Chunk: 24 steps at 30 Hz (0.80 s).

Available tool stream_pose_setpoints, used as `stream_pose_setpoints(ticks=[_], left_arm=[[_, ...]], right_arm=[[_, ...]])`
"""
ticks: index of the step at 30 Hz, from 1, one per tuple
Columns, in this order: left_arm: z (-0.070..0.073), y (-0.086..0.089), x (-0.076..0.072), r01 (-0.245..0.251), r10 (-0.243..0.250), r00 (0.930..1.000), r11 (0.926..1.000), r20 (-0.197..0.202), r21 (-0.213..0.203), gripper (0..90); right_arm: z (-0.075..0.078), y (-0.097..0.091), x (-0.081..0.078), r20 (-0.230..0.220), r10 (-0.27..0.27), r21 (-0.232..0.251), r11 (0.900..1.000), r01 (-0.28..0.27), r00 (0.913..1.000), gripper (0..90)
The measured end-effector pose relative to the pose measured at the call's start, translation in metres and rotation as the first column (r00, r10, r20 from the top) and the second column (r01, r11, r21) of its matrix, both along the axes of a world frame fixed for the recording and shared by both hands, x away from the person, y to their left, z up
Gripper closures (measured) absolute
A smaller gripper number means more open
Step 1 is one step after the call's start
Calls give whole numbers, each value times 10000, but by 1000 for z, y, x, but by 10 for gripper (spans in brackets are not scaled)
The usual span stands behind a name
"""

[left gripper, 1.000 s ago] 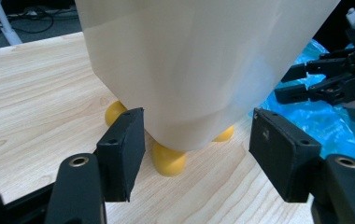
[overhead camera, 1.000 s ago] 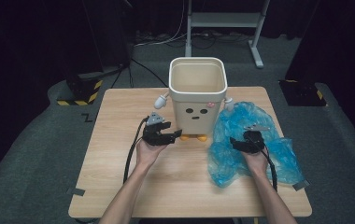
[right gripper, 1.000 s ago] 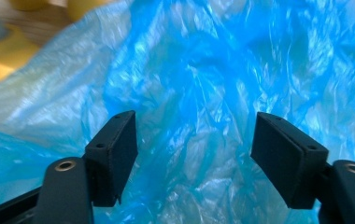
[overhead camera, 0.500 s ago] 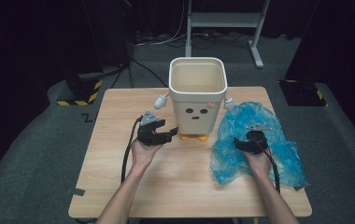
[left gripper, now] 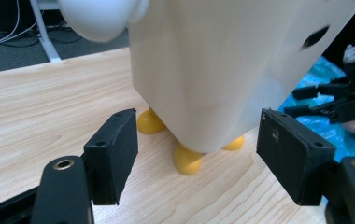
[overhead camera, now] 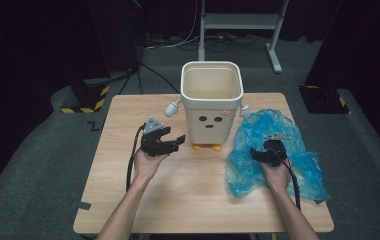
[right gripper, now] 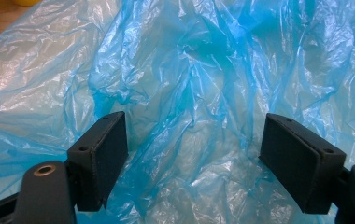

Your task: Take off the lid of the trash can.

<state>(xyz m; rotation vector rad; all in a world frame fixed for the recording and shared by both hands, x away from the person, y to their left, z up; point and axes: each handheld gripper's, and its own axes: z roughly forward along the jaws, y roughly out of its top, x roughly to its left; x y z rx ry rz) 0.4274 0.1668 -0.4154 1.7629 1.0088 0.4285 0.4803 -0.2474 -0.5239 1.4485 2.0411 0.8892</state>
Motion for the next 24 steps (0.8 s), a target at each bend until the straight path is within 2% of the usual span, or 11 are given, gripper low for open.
stream_pose_setpoints(ticks=[2, 8, 10, 14, 17, 19, 24], left_arm=[[8, 3, -2, 54, -57, 9999, 9997, 142, 231, 322], [21, 9, -5, -41, 29, 9997, 9988, 252, 479, 355], [26, 11, -6, -78, 72, 9999, 9986, 127, 523, 391], [34, 13, -5, -100, 113, 9997, 9983, -236, 582, 374], [38, 15, -4, -36, 43, 9999, 9988, -153, 479, 368], [40, 18, -3, 236, -233, 9997, 9993, -86, 276, 367], [41, 18, -5, 177, -192, 9994, 9986, 287, 502, 373]], right_arm=[[0, 0, 0, 72, 83, -12, 10000, -83, 9999, 243], [0, 1, -1, 128, 109, -126, 9999, -107, 9999, 250], [0, 1, -1, 128, 137, -111, 9998, -136, 9998, 257], [0, 0, -1, 85, 170, -26, 9999, -170, 9998, 266], [0, 0, -1, 142, 209, -91, 9997, -208, 9997, 267], [0, 0, -1, 141, 209, -89, 9997, -208, 9997, 267], [0, 0, -1, 139, 215, -86, 9997, -214, 9997, 267]])
